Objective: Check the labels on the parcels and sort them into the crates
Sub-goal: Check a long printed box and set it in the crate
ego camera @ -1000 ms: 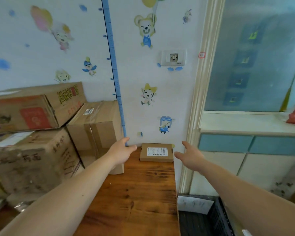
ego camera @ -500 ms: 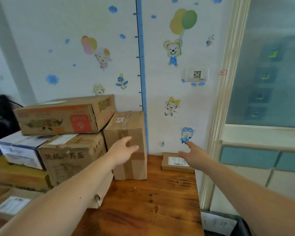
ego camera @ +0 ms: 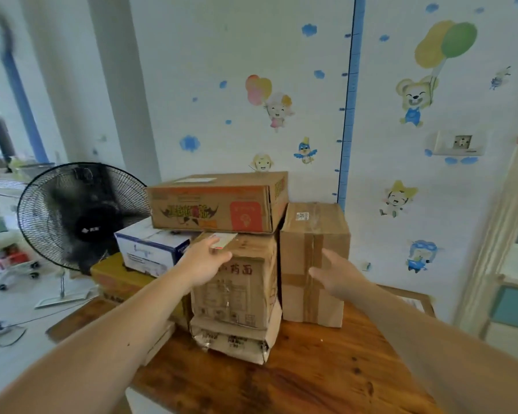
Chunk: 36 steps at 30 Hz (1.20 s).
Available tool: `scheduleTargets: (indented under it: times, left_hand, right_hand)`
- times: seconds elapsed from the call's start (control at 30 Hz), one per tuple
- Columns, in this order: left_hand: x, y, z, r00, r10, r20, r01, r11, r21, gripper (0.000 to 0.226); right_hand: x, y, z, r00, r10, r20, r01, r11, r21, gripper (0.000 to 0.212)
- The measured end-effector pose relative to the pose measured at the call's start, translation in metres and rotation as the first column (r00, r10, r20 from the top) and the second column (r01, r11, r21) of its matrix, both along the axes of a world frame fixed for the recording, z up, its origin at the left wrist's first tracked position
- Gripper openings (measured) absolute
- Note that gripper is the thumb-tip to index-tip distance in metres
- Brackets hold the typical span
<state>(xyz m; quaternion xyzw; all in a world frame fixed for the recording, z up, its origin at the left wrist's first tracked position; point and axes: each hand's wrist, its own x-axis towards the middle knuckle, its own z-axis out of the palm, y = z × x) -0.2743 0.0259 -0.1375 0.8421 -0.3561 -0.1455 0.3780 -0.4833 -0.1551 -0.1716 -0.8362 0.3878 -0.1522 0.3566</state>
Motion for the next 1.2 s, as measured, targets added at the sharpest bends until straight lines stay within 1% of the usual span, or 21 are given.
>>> scheduleTargets:
  times: [0.1, 0.23, 0.43, 0.53, 0.63, 0.7, 0.8, 0.83, 0.93, 1.03, 1.1, 1.17, 1.2]
  left_hand:
    - [0.028, 0.027, -0.002, 0.999, 0.044, -0.014, -0.044, 0.999, -0.017, 0.059]
    - [0.062, 0.047, -0.010, 0.998, 0.064, -0.010, -0.064, 0.997, -0.035, 0.050]
    - [0.106, 0.045, -0.010, 0.991, 0.133, -0.010, -0.133, 0.991, -0.032, 0.061]
    - [0.128, 0.032, -0.006, 0.988, 0.151, -0.010, -0.152, 0.986, -0.065, 0.062]
    - [0.150, 0.014, 0.001, 0.985, 0.173, 0.002, -0.172, 0.981, -0.086, 0.057]
    - [0.169, 0.000, 0.008, 0.982, 0.186, 0.000, -0.186, 0.978, -0.100, 0.057]
    - [0.196, -0.017, 0.022, 0.979, 0.205, 0.011, -0.202, 0.972, -0.120, 0.048]
    - [0.202, -0.018, 0.025, 0.977, 0.212, 0.019, -0.208, 0.971, -0.120, 0.048]
    - [0.228, -0.026, 0.033, 0.969, 0.246, 0.029, -0.241, 0.965, -0.104, 0.059]
    - [0.253, -0.040, 0.037, 0.965, 0.262, 0.030, -0.258, 0.962, -0.087, 0.063]
    - [0.268, -0.046, 0.039, 0.964, 0.265, 0.018, -0.262, 0.959, -0.107, 0.058]
    - [0.288, -0.052, 0.038, 0.964, 0.266, 0.021, -0.259, 0.952, -0.166, 0.048]
    - [0.302, -0.055, 0.038, 0.962, 0.272, 0.026, -0.263, 0.947, -0.187, 0.049]
  right_hand:
    - [0.032, 0.020, 0.000, 1.000, 0.028, -0.004, -0.028, 1.000, -0.008, 0.073]
    - [0.066, 0.035, -0.002, 0.999, 0.050, -0.006, -0.050, 0.999, -0.013, 0.072]
    - [0.105, 0.027, 0.013, 0.998, 0.054, 0.025, -0.052, 0.996, -0.076, 0.070]
    - [0.127, 0.008, 0.024, 0.995, 0.054, 0.082, -0.043, 0.991, -0.127, 0.071]
    - [0.152, -0.013, 0.037, 0.989, 0.062, 0.131, -0.034, 0.979, -0.202, 0.071]
    - [0.170, -0.029, 0.047, 0.980, 0.051, 0.190, -0.007, 0.975, -0.222, 0.069]
    - [0.194, -0.053, 0.059, 0.965, 0.034, 0.259, 0.014, 0.983, -0.181, 0.074]
    - [0.198, -0.058, 0.062, 0.963, 0.030, 0.267, 0.015, 0.986, -0.164, 0.076]
    - [0.215, -0.073, 0.067, 0.964, -0.001, 0.266, 0.035, 0.992, -0.121, 0.074]
    - [0.232, -0.080, 0.069, 0.970, -0.037, 0.240, 0.066, 0.992, -0.111, 0.071]
    - [0.240, -0.083, 0.071, 0.972, -0.059, 0.229, 0.086, 0.990, -0.109, 0.070]
    - [0.248, -0.085, 0.071, 0.967, -0.082, 0.240, 0.108, 0.989, -0.097, 0.069]
    - [0.253, -0.085, 0.072, 0.963, -0.106, 0.248, 0.131, 0.988, -0.087, 0.068]
